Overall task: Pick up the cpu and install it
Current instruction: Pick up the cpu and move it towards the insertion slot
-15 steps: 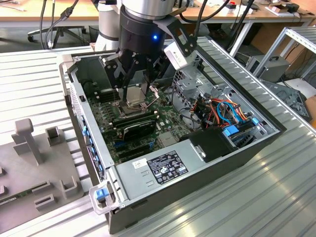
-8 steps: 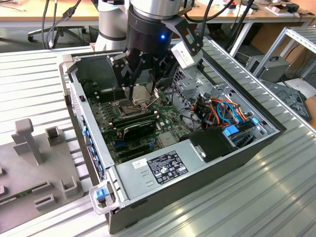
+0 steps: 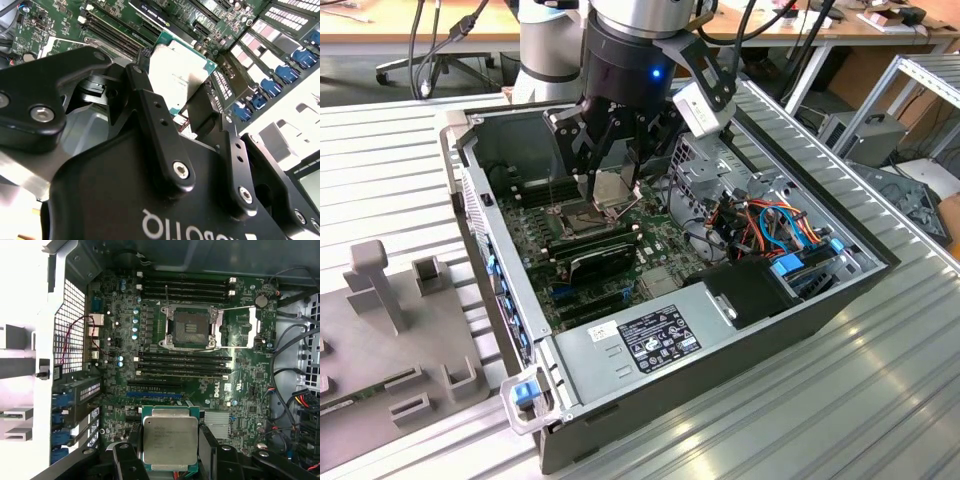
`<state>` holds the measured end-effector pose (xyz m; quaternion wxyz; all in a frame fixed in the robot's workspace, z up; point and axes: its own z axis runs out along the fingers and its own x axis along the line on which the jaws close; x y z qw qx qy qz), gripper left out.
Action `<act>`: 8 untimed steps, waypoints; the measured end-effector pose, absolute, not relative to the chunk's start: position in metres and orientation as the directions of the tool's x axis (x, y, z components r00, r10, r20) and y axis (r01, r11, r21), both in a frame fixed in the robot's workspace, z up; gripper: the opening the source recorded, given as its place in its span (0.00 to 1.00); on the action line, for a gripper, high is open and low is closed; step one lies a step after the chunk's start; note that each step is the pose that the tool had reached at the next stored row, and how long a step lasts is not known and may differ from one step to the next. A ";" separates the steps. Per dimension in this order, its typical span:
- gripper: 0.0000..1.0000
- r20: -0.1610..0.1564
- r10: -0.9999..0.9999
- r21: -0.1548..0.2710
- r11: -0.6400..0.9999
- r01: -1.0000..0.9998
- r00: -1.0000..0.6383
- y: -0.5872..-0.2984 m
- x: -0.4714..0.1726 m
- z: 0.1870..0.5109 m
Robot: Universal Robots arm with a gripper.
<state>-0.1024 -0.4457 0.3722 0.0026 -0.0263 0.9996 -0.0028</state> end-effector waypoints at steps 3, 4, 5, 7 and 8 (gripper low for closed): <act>0.55 -0.005 -0.053 -0.006 0.999 -0.053 -0.999 -0.446 -0.102 0.372; 0.55 -0.005 -0.053 -0.006 0.999 -0.053 -0.999 -0.446 -0.102 0.372; 0.55 -0.005 -0.053 -0.006 0.999 -0.053 -0.999 -0.446 -0.102 0.372; 0.55 -0.005 -0.052 -0.006 0.999 -0.052 -0.999 -0.445 -0.102 0.372; 0.55 -0.005 -0.053 -0.006 0.999 -0.053 -0.999 -0.444 -0.102 0.372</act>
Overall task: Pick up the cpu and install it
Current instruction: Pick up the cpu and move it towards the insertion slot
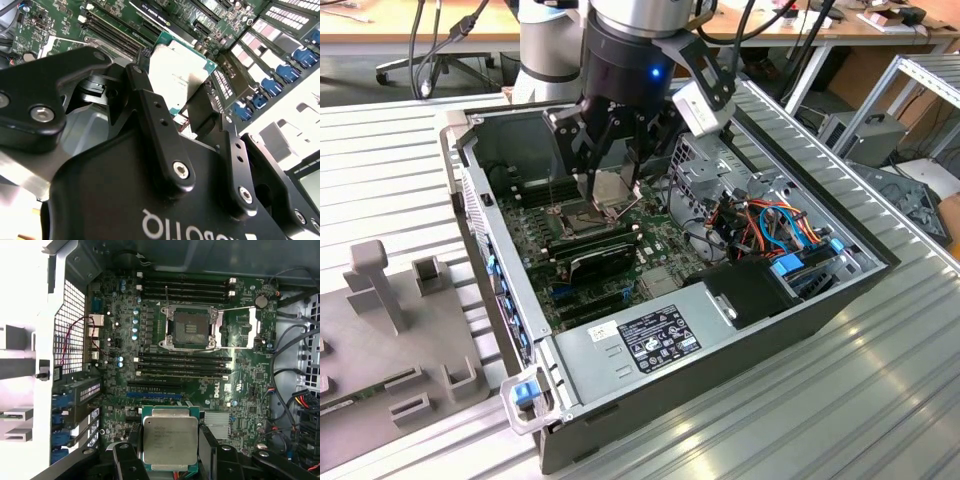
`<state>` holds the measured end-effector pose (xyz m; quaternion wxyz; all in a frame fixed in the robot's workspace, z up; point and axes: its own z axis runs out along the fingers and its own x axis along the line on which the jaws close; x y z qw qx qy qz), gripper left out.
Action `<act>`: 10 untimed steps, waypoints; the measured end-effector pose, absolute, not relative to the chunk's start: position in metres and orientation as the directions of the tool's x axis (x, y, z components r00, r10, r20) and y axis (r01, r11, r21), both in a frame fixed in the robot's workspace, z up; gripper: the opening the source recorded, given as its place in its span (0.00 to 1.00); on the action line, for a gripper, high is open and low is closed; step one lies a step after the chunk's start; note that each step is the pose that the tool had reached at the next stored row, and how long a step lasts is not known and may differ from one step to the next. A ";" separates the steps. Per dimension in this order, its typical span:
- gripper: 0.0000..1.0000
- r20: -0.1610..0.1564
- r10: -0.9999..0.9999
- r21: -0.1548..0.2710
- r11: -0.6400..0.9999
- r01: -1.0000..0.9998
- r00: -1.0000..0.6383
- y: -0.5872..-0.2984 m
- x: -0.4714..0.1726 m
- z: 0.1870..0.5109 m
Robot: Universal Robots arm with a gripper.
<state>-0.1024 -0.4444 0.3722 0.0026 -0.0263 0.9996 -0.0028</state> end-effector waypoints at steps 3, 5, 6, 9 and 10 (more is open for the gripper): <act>0.55 -0.005 -0.053 -0.006 0.999 -0.053 -0.999 -0.442 -0.102 0.372; 0.55 -0.005 -0.053 -0.006 0.999 -0.053 -0.999 -0.441 -0.102 0.372; 0.55 -0.005 -0.053 -0.006 0.999 -0.053 -0.999 -0.440 -0.102 0.372; 0.55 -0.005 -0.053 -0.006 0.999 -0.053 -0.999 -0.438 -0.102 0.372; 0.55 -0.005 -0.053 -0.006 0.999 -0.053 -0.999 -0.438 -0.102 0.372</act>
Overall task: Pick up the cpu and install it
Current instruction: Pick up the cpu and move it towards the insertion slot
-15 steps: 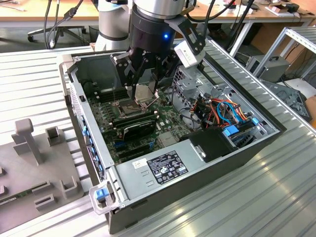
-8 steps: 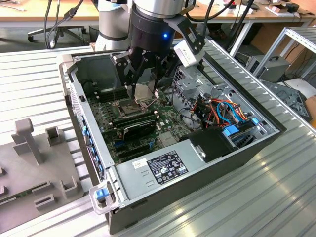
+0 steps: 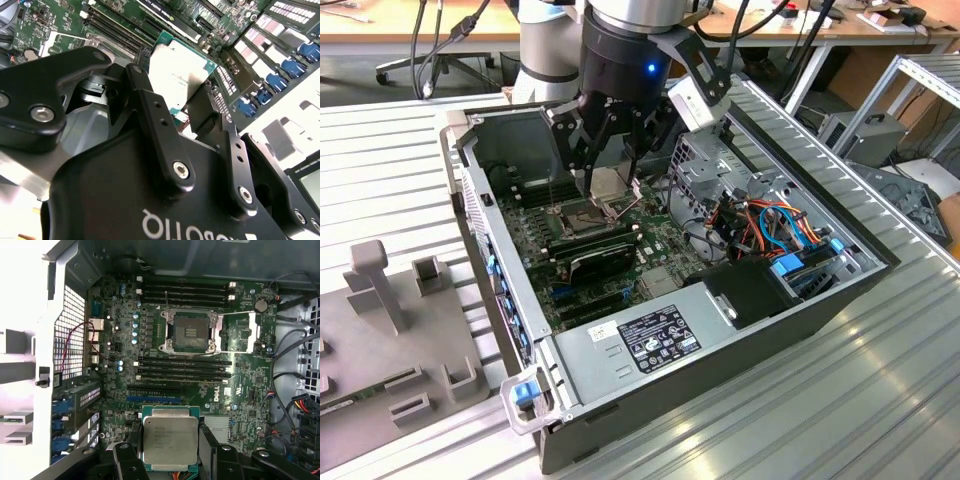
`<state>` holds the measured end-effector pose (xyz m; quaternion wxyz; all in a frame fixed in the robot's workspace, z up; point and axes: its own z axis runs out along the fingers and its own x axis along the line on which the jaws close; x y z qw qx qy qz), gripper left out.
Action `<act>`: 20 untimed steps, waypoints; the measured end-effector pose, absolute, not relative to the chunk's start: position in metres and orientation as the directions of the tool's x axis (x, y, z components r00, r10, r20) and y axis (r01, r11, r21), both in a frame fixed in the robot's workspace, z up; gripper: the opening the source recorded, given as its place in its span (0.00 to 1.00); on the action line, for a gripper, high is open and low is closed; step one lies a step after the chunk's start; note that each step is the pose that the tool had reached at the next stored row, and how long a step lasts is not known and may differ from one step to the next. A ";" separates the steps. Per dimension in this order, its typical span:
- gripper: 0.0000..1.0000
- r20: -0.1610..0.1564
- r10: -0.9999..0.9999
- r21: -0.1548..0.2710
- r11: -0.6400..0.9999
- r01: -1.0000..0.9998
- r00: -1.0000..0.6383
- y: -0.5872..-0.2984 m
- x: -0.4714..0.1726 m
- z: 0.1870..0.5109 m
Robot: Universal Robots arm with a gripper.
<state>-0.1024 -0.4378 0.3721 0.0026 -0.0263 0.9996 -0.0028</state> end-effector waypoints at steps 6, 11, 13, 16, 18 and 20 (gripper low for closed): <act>0.55 -0.005 -0.053 -0.006 0.999 -0.053 -0.999 -0.430 -0.102 0.372; 0.55 -0.005 -0.053 -0.006 0.999 -0.052 -0.999 -0.426 -0.100 0.371; 0.55 -0.005 -0.053 -0.006 0.999 -0.053 -0.999 -0.424 -0.097 0.371; 0.55 -0.005 -0.053 -0.006 0.999 -0.053 -0.999 -0.421 -0.094 0.370; 0.55 -0.005 -0.053 -0.006 0.999 -0.053 -0.999 -0.420 -0.092 0.370; 0.55 -0.005 -0.052 -0.006 0.999 -0.052 -0.999 -0.418 -0.090 0.369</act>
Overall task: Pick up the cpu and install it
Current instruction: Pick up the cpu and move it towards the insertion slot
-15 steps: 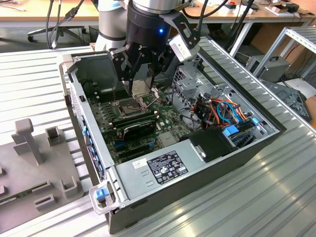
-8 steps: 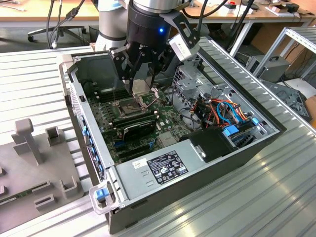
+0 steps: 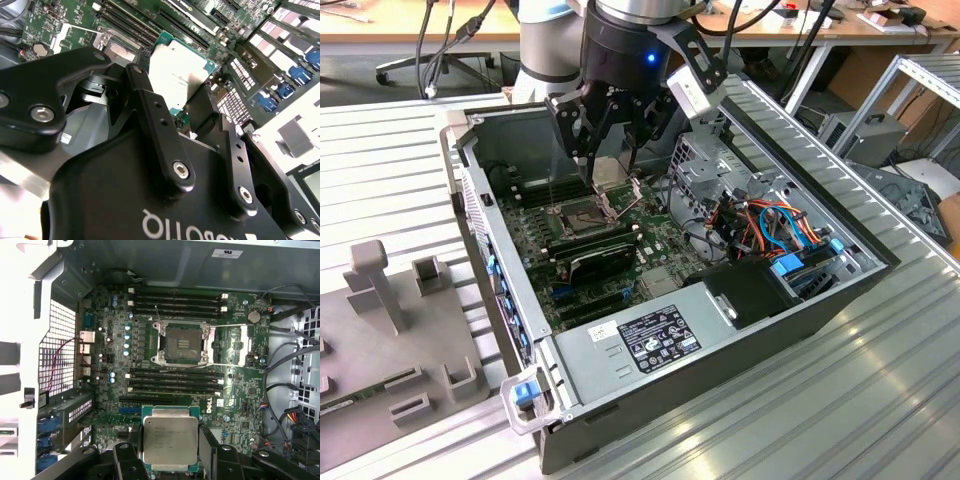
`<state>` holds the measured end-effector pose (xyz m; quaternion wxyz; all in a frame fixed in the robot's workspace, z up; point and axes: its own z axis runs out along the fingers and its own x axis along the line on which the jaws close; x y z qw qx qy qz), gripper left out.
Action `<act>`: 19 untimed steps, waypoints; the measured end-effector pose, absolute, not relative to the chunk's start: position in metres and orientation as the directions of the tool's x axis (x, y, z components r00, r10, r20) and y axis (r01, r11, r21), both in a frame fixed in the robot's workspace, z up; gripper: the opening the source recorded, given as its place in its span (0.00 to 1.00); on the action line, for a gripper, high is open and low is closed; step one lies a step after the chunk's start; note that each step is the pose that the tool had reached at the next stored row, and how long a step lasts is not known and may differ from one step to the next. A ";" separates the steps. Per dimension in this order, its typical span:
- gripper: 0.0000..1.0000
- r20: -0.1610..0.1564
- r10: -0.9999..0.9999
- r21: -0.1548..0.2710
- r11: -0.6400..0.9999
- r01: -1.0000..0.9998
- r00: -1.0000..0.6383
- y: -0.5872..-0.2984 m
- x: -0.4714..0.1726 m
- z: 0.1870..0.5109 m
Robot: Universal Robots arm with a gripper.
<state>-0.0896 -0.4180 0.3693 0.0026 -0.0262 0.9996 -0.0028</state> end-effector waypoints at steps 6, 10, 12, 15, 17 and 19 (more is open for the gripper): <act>0.55 -0.005 -0.052 -0.006 0.999 -0.052 -0.999 -0.413 -0.083 0.368; 0.55 -0.005 -0.052 -0.006 0.999 -0.052 -0.999 -0.410 -0.079 0.368; 0.55 -0.005 -0.052 -0.006 0.999 -0.052 -0.999 -0.408 -0.078 0.368; 0.55 -0.005 -0.052 -0.006 0.999 -0.052 -0.999 -0.406 -0.074 0.367; 0.55 -0.005 -0.052 -0.006 0.999 -0.052 -0.999 -0.405 -0.073 0.367; 0.55 -0.005 -0.052 -0.006 0.999 -0.052 -0.999 -0.404 -0.072 0.367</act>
